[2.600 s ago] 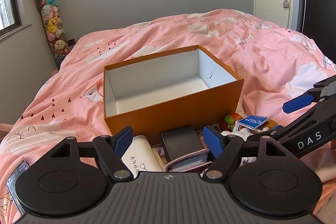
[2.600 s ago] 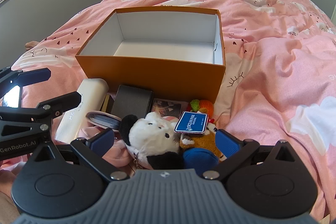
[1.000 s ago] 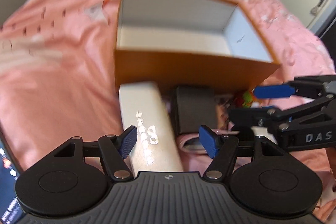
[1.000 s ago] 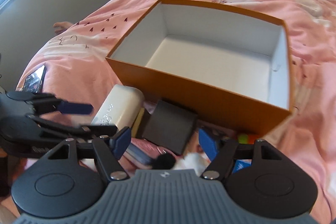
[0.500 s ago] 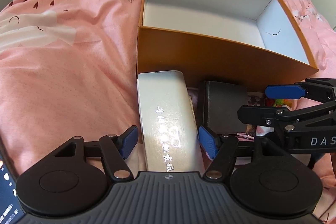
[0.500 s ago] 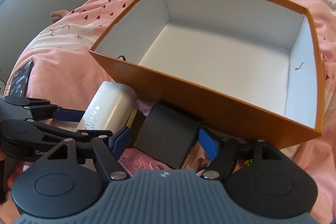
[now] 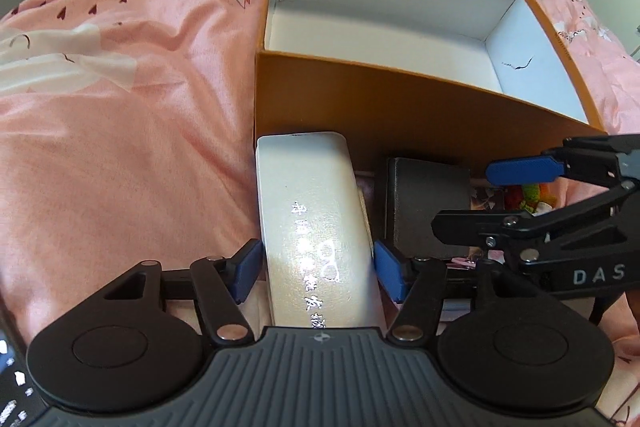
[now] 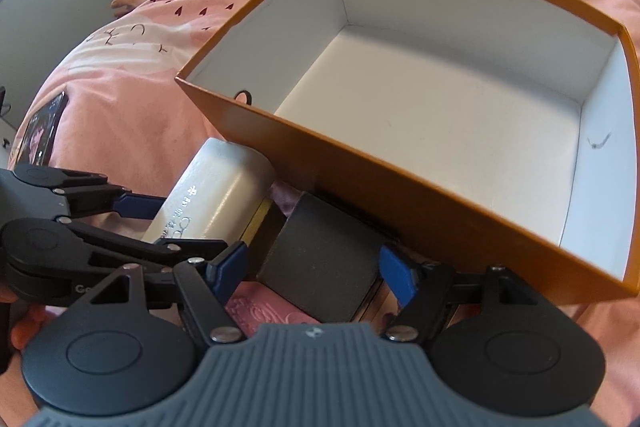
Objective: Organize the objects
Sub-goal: 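Grasp the white glasses case with the left tool while the right tool grasps the brown cube, then carry the glasses case and brown cube over the box and lower them inside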
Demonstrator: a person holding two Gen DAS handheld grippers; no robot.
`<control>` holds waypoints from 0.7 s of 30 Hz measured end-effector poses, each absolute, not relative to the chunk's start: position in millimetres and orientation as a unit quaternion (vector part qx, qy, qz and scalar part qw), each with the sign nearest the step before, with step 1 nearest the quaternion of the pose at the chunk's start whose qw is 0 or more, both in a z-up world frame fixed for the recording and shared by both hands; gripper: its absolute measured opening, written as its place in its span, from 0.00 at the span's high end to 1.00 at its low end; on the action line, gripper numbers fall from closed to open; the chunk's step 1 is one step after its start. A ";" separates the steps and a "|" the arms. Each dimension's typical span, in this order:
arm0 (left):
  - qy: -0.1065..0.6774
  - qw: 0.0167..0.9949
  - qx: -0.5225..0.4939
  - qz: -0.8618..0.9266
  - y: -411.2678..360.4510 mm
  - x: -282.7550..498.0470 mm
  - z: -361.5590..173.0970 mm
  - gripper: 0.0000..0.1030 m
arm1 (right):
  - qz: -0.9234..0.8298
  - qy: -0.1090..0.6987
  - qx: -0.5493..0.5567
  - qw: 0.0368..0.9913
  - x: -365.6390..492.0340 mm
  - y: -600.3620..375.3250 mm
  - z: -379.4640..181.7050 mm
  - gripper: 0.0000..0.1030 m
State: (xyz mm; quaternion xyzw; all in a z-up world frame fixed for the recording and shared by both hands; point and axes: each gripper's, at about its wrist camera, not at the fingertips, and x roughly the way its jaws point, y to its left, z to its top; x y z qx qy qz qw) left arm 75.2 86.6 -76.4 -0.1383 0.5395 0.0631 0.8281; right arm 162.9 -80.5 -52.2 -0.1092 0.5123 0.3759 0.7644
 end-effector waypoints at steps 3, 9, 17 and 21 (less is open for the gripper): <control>0.531 0.833 -0.143 0.065 90.8 70.0 -68.3 0.32 | 0.394 0.502 -0.126 0.760 161.8 -77.0 -48.1 0.28; 0.512 0.841 -0.159 0.071 105.9 61.2 -53.4 0.32 | 0.456 0.461 -0.201 0.734 155.9 -56.8 -39.8 0.29; 0.505 0.841 -0.179 0.080 128.0 54.8 -48.8 0.32 | 0.525 0.398 -0.328 0.677 138.6 -16.0 -43.7 0.21; 0.505 0.840 -0.184 0.077 131.3 53.9 -51.4 0.32 | 0.545 0.367 -0.382 0.649 123.7 -1.5 -50.3 0.19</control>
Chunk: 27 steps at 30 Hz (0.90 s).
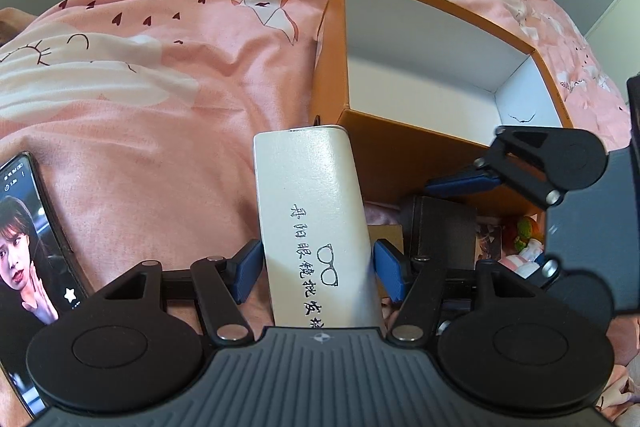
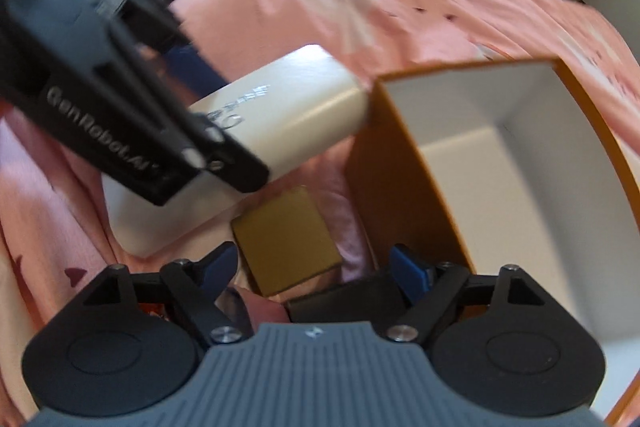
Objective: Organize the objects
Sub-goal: 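Carry the glasses case and brown cube over the box and lower them inside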
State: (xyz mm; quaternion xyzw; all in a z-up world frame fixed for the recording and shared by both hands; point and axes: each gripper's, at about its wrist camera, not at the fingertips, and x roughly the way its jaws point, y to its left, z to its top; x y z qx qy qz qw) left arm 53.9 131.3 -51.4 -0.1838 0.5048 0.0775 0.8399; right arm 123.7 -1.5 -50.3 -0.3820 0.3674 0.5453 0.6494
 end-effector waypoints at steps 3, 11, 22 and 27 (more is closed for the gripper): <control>0.506 0.839 -0.185 0.077 134.0 53.8 -54.4 0.32 | 0.561 0.349 -0.411 0.628 116.0 5.4 -54.5 0.19; 0.502 0.841 -0.188 0.075 137.5 50.8 -58.6 0.32 | 0.583 0.300 -0.488 0.576 104.3 25.0 -62.3 0.37; 0.494 0.842 -0.205 0.071 145.0 47.6 -60.9 0.32 | 0.582 0.354 -0.507 0.528 115.1 44.5 -87.9 0.38; 0.490 0.845 -0.204 0.069 143.0 46.7 -59.6 0.32 | 0.571 0.372 -0.492 0.542 119.8 42.8 -93.8 0.40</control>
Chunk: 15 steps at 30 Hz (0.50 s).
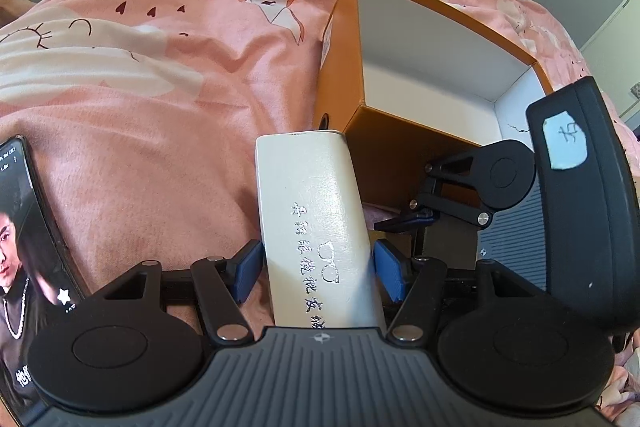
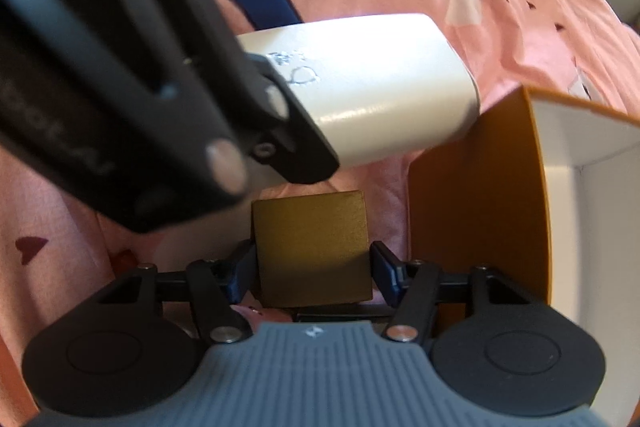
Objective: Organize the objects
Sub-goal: 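Carry the glasses case and brown cube over the box and lower them inside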
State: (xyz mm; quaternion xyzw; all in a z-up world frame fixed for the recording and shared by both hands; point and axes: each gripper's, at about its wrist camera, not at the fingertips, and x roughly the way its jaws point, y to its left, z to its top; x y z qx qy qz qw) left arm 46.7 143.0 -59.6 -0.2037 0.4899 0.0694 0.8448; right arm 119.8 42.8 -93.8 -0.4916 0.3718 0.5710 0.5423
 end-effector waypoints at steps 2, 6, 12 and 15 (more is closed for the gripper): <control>0.486 0.847 -0.204 0.069 141.1 45.6 -57.4 0.32 | 0.569 0.370 -0.482 0.554 119.3 39.9 -90.7 0.40; 0.472 0.856 -0.201 0.058 134.6 43.3 -45.9 0.32 | 0.570 0.351 -0.459 0.584 115.1 29.6 -68.5 0.41; 0.428 0.882 -0.193 0.039 123.0 36.1 -15.7 0.32 | 0.552 0.331 -0.421 0.640 114.6 7.7 -26.7 0.41; 0.405 0.894 -0.188 0.027 116.9 35.0 2.4 0.33 | 0.539 0.318 -0.419 0.658 111.8 -4.2 -8.5 0.41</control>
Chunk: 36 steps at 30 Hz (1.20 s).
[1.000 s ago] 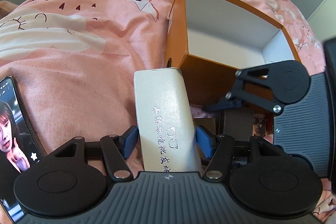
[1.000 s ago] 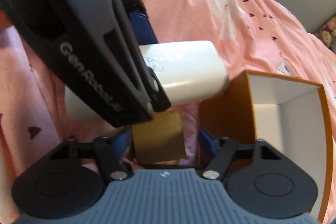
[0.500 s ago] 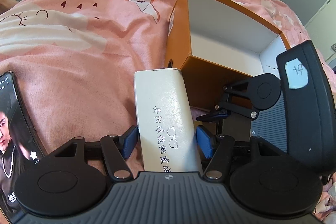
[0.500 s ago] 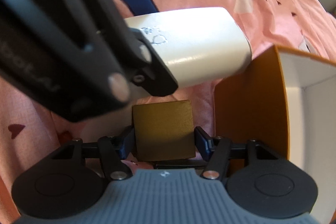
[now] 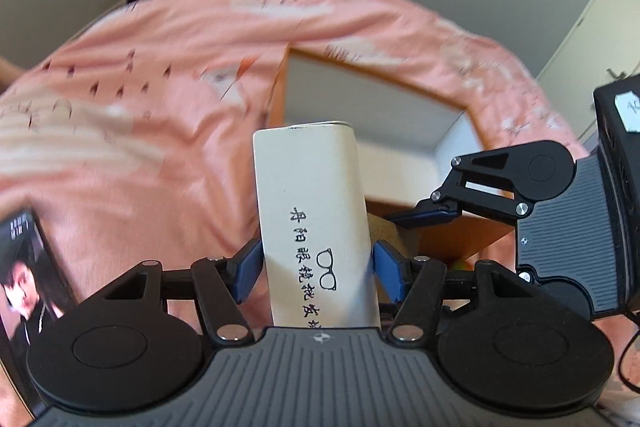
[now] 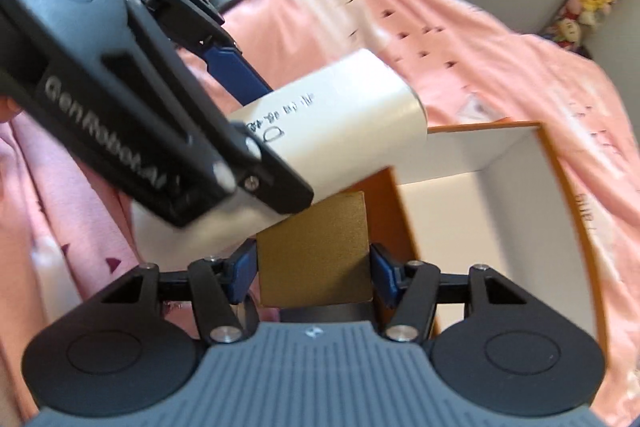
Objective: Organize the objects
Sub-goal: 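Carry the glasses case and brown cube over the box and lower them inside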
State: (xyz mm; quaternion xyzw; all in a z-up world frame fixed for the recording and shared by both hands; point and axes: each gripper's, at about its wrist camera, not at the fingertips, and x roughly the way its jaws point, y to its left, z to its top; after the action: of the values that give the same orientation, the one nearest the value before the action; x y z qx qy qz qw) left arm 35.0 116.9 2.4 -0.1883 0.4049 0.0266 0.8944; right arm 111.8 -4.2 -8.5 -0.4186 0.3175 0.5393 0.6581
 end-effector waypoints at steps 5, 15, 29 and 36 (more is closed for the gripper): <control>0.369 0.913 -0.173 0.007 107.2 41.4 31.5 0.33 | 0.515 0.297 -0.410 0.692 119.1 -26.5 22.1 0.41; 0.355 0.921 -0.151 -0.047 108.2 99.3 59.4 0.33 | 0.446 0.256 -0.391 0.764 140.9 -58.6 63.8 0.41; 0.483 0.871 -0.084 -0.027 93.0 209.5 -18.0 0.33 | 0.379 0.343 -0.284 0.811 235.1 -104.4 27.2 0.41; 0.527 0.850 -0.030 -0.011 84.2 242.8 -52.4 0.33 | 0.398 0.364 -0.262 0.800 243.5 -110.5 4.1 0.41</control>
State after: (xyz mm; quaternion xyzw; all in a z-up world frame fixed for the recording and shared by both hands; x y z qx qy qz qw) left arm 242.8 84.2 -52.4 -0.0301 0.5265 -0.0112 0.8495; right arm 243.5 -110.5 4.1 -0.2620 0.3636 0.3984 0.8003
